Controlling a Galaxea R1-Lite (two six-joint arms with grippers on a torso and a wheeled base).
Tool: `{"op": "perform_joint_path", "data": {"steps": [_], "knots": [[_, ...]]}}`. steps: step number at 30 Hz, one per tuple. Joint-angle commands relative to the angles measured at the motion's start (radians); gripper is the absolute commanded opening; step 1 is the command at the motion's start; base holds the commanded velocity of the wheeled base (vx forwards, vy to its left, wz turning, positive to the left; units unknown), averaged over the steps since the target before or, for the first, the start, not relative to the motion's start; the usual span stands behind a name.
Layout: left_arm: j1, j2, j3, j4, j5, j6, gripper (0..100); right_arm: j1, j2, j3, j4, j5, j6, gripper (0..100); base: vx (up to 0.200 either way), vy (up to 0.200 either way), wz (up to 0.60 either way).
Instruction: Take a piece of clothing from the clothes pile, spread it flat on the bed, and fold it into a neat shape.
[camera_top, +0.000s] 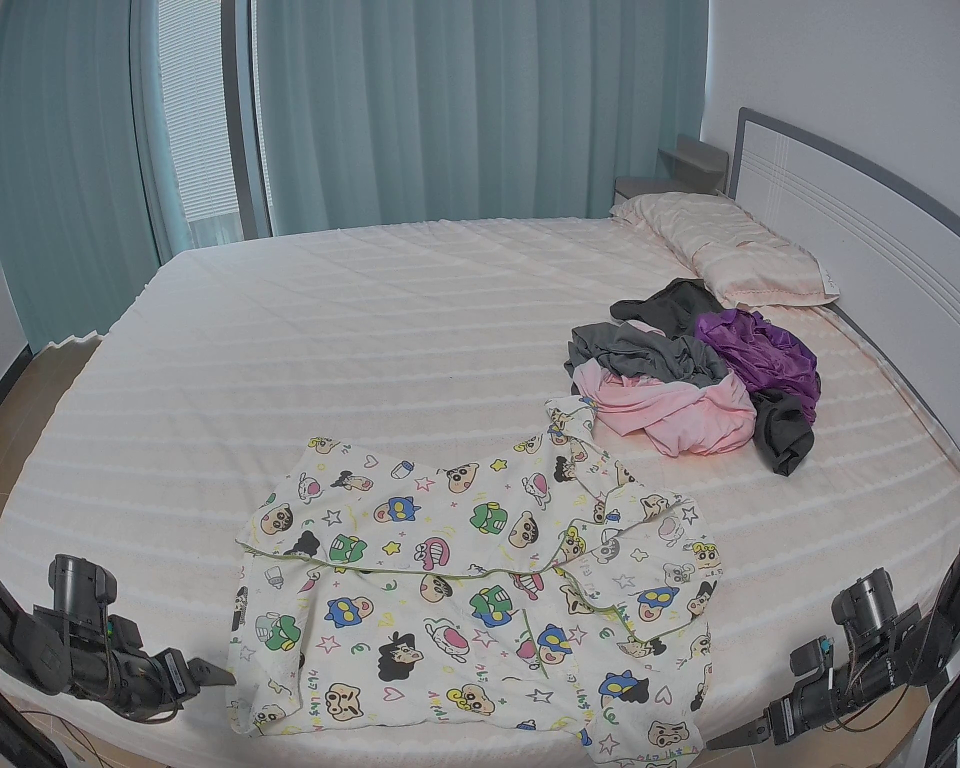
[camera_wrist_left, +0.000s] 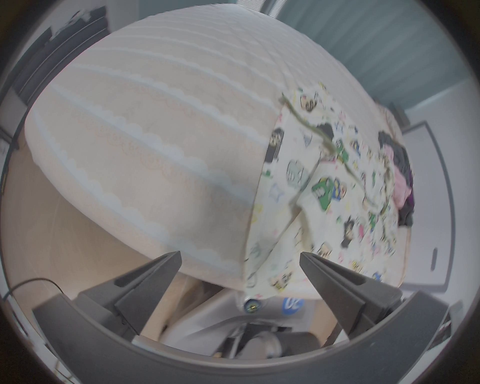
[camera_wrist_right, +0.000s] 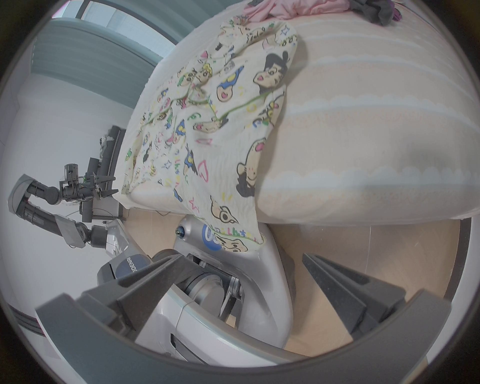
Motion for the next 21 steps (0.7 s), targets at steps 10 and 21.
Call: {"op": "perform_joint_path", "data": {"steps": [10, 21], "knots": [[-0.234, -0.013, -0.243, 0.093, -0.028, -0.470, 100, -0.050, -0.046, 0.011, -0.006, 0.062, 0.002, 100, 0.000, 0.000, 0.00], [-0.246, 0.115, -0.228, -0.017, -0.017, -0.536, 100, -0.052, -0.046, 0.011, -0.006, 0.082, 0.008, 100, 0.000, 0.000, 0.00]]}}
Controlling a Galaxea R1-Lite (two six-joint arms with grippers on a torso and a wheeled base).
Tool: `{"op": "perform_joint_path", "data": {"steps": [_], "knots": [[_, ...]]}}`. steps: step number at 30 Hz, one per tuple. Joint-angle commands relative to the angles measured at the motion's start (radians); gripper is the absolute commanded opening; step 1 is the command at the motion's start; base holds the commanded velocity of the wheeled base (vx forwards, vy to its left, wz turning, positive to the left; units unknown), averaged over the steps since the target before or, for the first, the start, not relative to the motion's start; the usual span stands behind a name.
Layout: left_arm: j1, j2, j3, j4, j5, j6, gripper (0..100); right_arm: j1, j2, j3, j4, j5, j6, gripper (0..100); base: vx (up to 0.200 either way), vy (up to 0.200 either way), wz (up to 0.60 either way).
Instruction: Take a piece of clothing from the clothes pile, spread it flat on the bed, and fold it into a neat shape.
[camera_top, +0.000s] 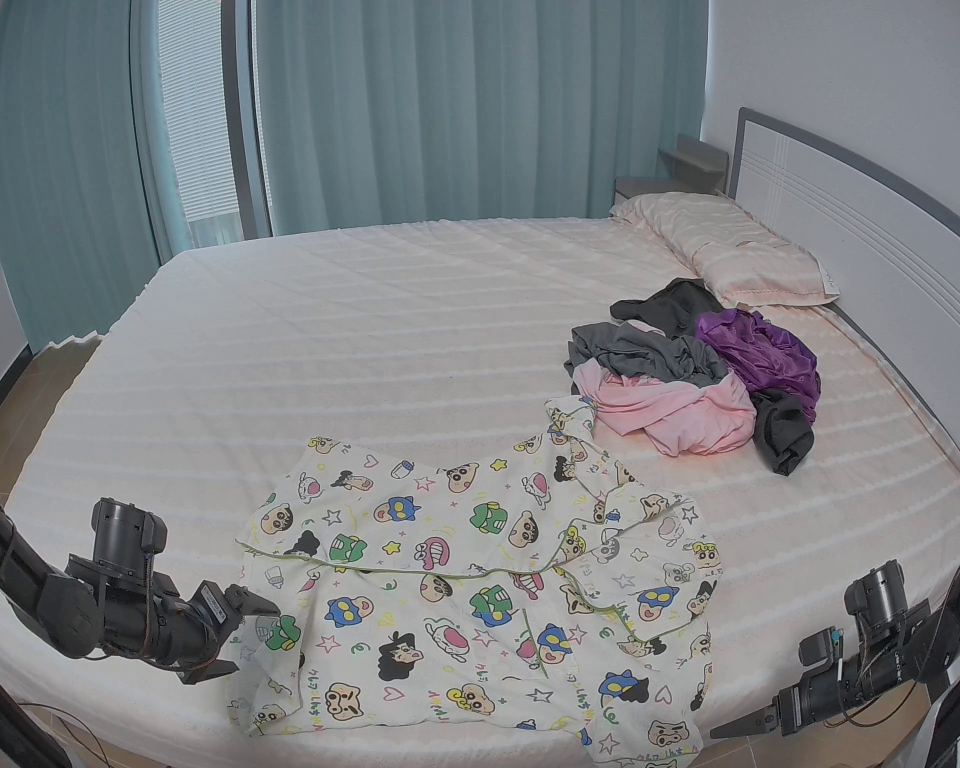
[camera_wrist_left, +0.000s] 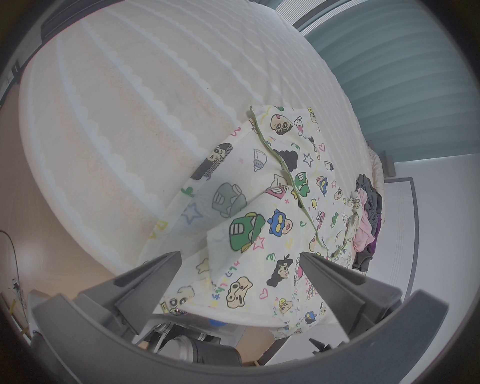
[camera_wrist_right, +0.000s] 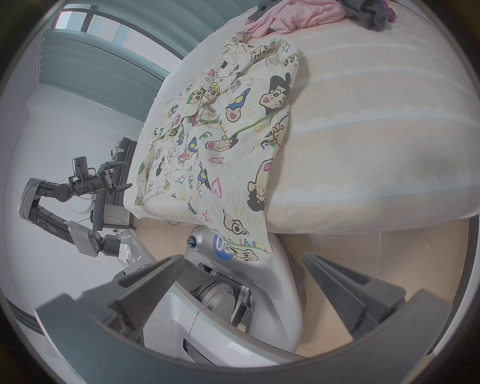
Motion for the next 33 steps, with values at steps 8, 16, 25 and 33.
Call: {"op": "perform_joint_path", "data": {"steps": [8, 16, 25, 33], "knots": [[-0.036, 0.133, -0.005, -0.105, 0.015, -0.049, 100, -0.001, -0.001, 0.010, -0.001, 0.004, 0.001, 100, 0.000, 0.000, 0.00], [-0.068, 0.164, -0.028, -0.111, 0.064, -0.076, 100, -0.001, -0.004, 0.010, -0.007, 0.004, 0.001, 100, 0.000, 0.000, 0.00], [-0.067, 0.171, -0.036, -0.134, 0.110, -0.095, 0, -0.001, -0.014, 0.010, -0.007, 0.004, 0.002, 100, 0.000, 0.000, 0.00], [-0.067, 0.026, -0.053, -0.125, 0.173, -0.088, 0, -0.001, -0.017, 0.010, -0.007, 0.004, 0.004, 100, 0.000, 0.000, 0.00]]}}
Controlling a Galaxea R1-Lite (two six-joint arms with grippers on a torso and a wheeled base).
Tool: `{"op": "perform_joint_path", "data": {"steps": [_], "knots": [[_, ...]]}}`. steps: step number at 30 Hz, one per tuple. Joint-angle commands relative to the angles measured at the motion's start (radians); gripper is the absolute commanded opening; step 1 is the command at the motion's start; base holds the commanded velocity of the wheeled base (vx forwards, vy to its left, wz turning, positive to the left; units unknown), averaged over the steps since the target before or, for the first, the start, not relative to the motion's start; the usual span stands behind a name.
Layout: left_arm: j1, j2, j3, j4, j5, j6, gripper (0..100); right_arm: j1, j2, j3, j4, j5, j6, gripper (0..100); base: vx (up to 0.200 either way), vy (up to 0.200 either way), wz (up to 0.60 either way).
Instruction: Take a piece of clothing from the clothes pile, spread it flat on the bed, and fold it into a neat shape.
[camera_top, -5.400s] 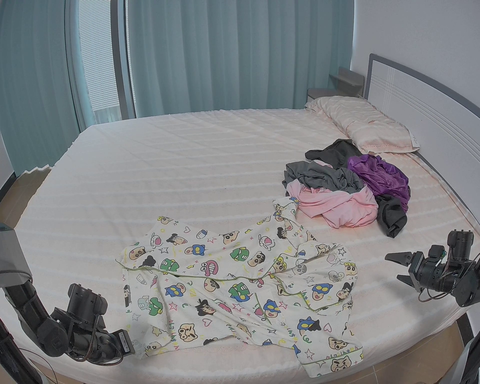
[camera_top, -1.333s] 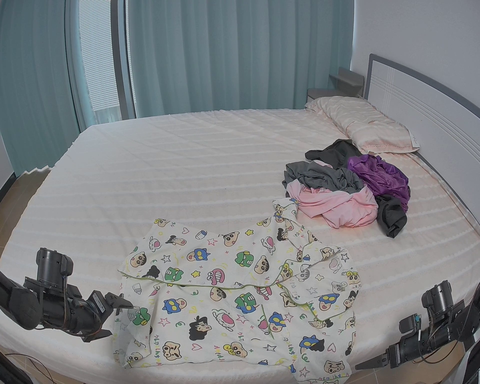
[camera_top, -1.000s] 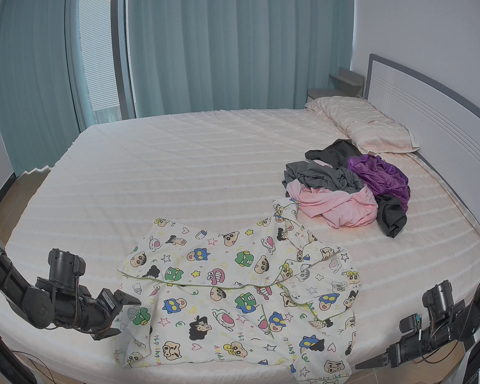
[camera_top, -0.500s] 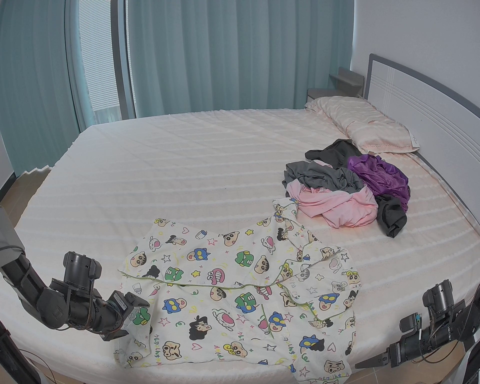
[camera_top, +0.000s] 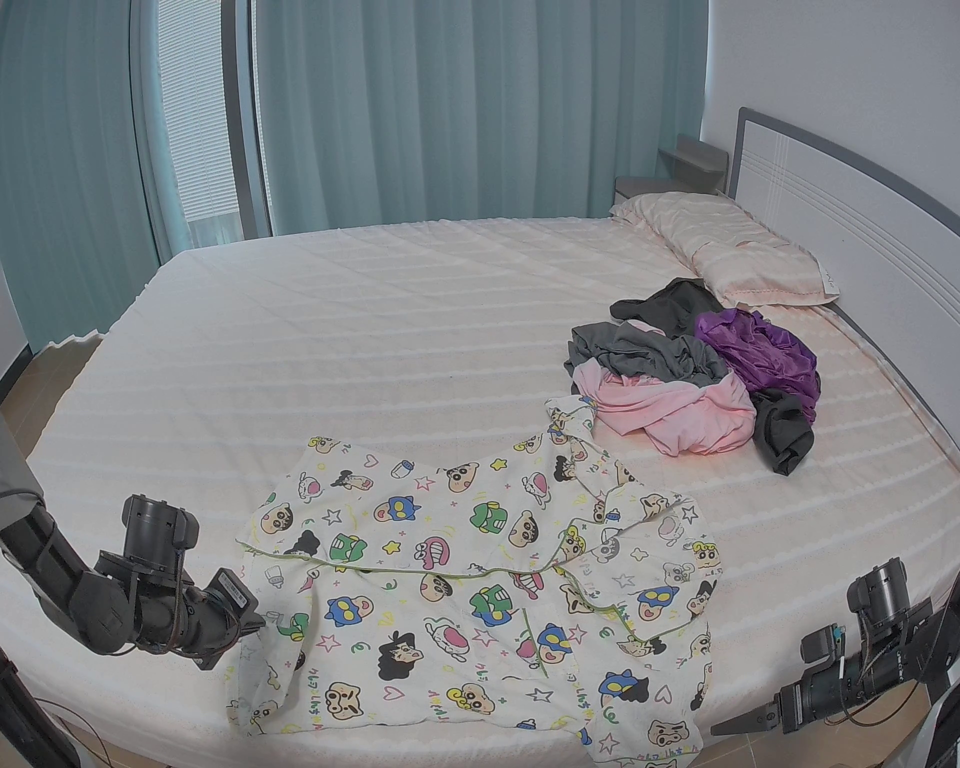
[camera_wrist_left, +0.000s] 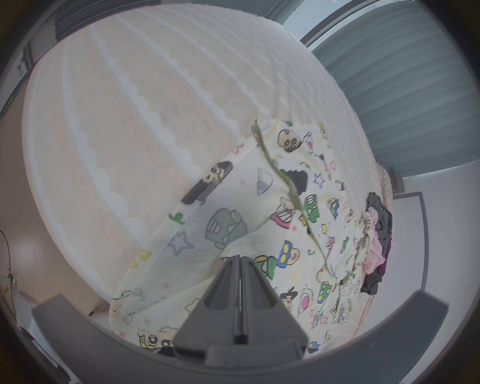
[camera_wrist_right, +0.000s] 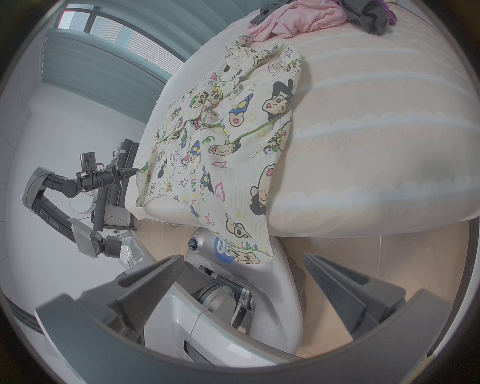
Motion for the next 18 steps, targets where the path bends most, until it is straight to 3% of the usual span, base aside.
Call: {"op": "perform_joint_path", "data": {"steps": [1, 11, 18], "knots": [[-0.002, -0.116, -0.018, 0.007, 0.015, 0.004, 0, 0.001, -0.001, 0.010, -0.001, -0.001, 0.001, 100, 0.000, 0.000, 0.00], [0.053, -0.185, 0.016, 0.022, 0.016, 0.303, 0, 0.001, -0.007, 0.010, 0.001, -0.001, 0.001, 100, 0.000, 0.000, 0.00], [0.131, -0.146, 0.011, 0.022, 0.012, 0.429, 0, 0.001, -0.009, 0.010, -0.001, -0.001, 0.001, 100, 0.000, 0.000, 0.00]]}}
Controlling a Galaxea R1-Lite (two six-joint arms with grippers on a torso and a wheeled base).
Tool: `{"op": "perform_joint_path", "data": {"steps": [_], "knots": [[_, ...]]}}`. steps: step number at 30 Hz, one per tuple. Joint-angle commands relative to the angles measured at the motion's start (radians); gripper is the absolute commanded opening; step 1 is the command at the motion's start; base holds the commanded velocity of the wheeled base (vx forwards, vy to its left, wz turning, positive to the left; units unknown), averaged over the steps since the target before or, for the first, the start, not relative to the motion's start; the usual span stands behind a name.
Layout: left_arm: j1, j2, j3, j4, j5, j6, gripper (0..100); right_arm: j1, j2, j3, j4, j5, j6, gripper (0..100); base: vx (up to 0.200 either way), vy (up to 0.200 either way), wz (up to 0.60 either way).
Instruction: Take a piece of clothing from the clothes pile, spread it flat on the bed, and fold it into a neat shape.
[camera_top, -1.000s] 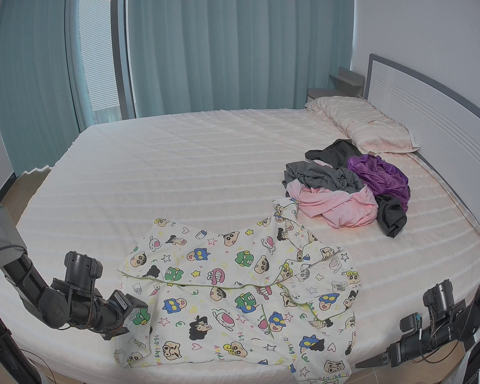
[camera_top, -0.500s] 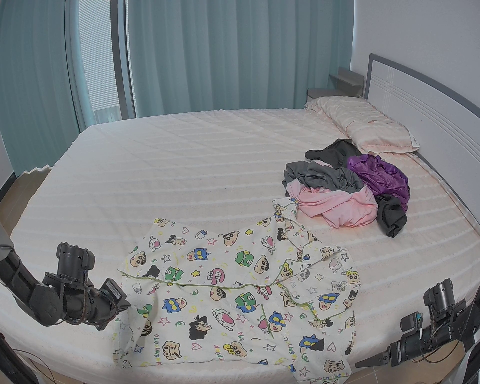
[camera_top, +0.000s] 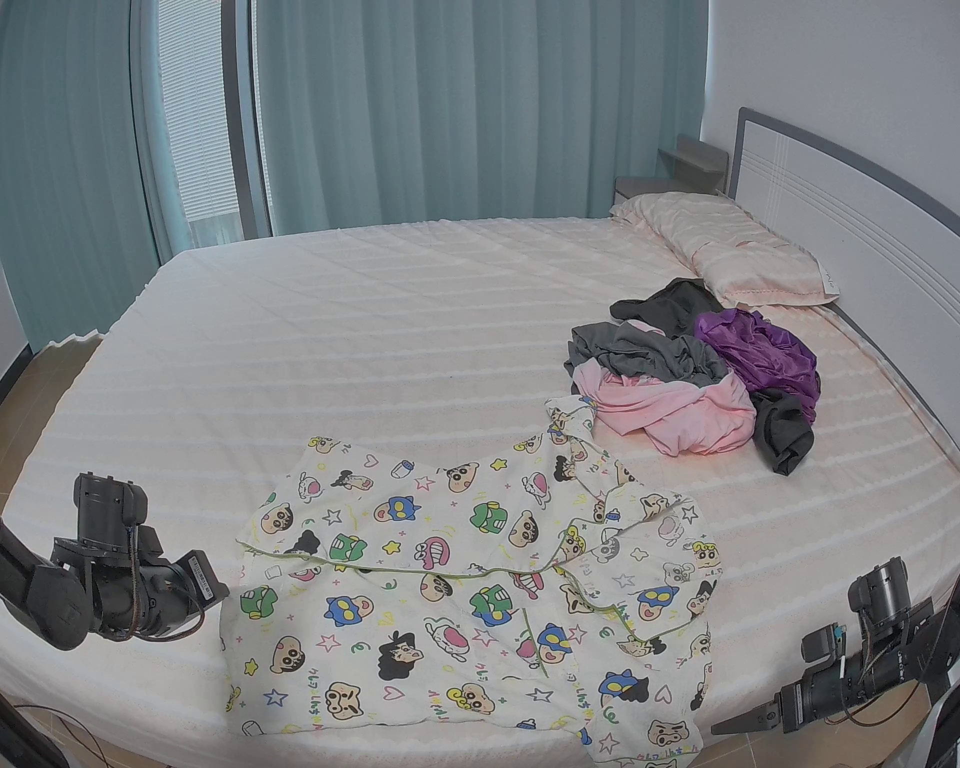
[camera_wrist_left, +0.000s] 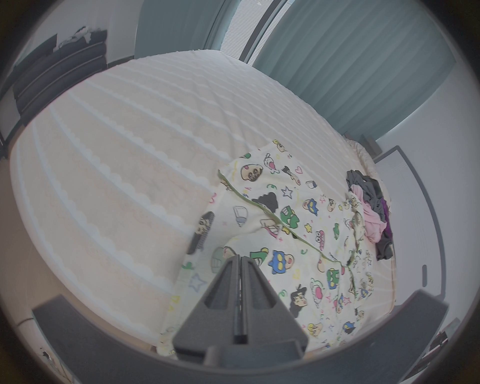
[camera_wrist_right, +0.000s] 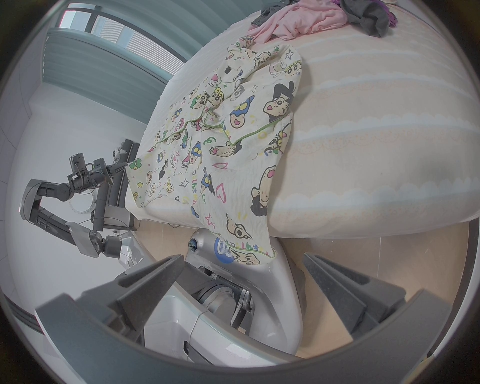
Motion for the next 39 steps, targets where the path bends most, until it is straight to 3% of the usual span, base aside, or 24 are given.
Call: {"op": "perform_joint_path", "data": {"steps": [1, 6, 9, 12, 13, 21, 24, 28, 39], "knots": [[0.051, 0.036, -0.005, -0.004, -0.002, 0.042, 0, 0.000, -0.001, 0.012, -0.001, 0.000, -0.001, 100, 0.000, 0.000, 0.00], [0.068, 0.067, -0.024, -0.011, -0.024, 0.076, 0, 0.002, -0.007, 0.012, 0.001, 0.000, 0.000, 100, 0.000, 0.000, 0.00], [0.080, 0.099, -0.053, -0.008, -0.057, 0.163, 0, 0.002, -0.007, 0.012, 0.001, 0.000, 0.000, 100, 0.000, 0.000, 0.00], [0.080, 0.105, -0.064, -0.004, -0.056, 0.169, 0, 0.002, -0.007, 0.012, 0.001, 0.000, 0.000, 100, 0.000, 0.000, 0.00], [0.082, 0.122, -0.076, -0.001, -0.048, 0.171, 100, 0.002, -0.007, 0.012, 0.001, -0.001, -0.001, 100, 0.000, 0.000, 0.00], [0.126, 0.166, -0.085, -0.012, -0.002, 0.174, 100, 0.003, -0.007, 0.012, 0.001, -0.001, -0.001, 100, 0.000, 0.000, 0.00], [0.154, 0.171, -0.110, -0.008, -0.044, 0.166, 100, 0.003, -0.007, 0.012, 0.001, -0.001, 0.000, 100, 0.000, 0.000, 0.00], [0.183, 0.216, -0.129, -0.001, -0.166, 0.133, 100, 0.003, -0.007, 0.012, 0.001, -0.001, 0.000, 100, 0.000, 0.000, 0.00], [0.195, 0.318, -0.192, -0.009, -0.320, 0.048, 100, 0.003, -0.005, 0.012, 0.001, 0.000, 0.000, 100, 0.000, 0.000, 0.00]]}}
